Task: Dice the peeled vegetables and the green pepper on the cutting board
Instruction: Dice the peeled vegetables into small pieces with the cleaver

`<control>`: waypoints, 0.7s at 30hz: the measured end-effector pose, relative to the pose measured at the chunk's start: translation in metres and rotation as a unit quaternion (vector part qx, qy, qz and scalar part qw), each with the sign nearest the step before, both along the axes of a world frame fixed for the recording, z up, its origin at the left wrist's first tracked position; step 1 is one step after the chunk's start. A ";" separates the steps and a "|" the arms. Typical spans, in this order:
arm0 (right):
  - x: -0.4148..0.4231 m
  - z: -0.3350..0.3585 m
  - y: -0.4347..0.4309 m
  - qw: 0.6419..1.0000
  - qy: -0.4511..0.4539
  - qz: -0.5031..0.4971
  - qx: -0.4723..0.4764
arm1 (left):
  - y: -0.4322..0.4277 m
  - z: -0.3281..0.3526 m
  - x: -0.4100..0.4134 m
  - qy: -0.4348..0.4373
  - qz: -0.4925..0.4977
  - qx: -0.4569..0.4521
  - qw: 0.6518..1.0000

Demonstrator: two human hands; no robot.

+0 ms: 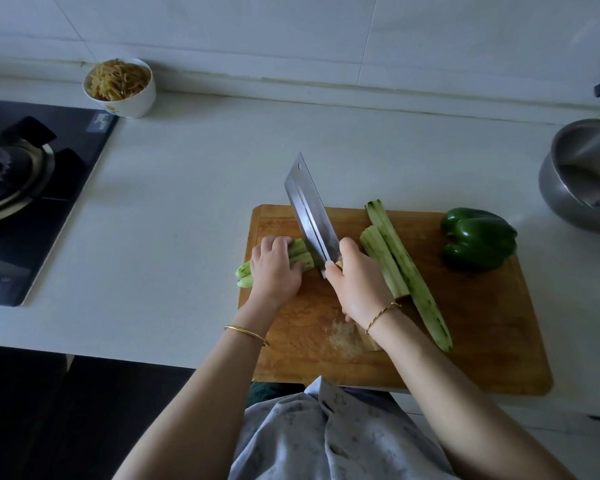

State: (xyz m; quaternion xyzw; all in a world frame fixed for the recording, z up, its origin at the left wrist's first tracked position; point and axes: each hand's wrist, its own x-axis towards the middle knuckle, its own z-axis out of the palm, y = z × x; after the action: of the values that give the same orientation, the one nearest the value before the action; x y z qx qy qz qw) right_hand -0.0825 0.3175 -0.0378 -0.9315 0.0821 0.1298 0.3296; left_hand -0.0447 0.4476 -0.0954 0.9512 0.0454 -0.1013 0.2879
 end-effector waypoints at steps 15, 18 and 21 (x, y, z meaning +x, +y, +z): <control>0.011 0.007 0.003 0.997 0.053 0.052 -0.016 | -0.001 0.000 0.000 -0.008 0.003 -0.004 1.000; 0.010 -0.001 0.007 0.997 0.052 0.051 -0.036 | -0.001 -0.001 -0.001 -0.011 0.001 -0.006 1.000; 0.008 -0.005 0.006 0.998 0.046 0.028 -0.018 | 0.000 0.000 -0.001 -0.015 -0.001 -0.004 1.000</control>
State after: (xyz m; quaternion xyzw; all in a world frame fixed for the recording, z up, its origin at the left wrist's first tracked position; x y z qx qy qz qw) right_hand -0.0750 0.3233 -0.0423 -0.9323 0.0738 0.1803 0.3046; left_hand -0.0453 0.4479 -0.0958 0.9515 0.0392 -0.0874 0.2923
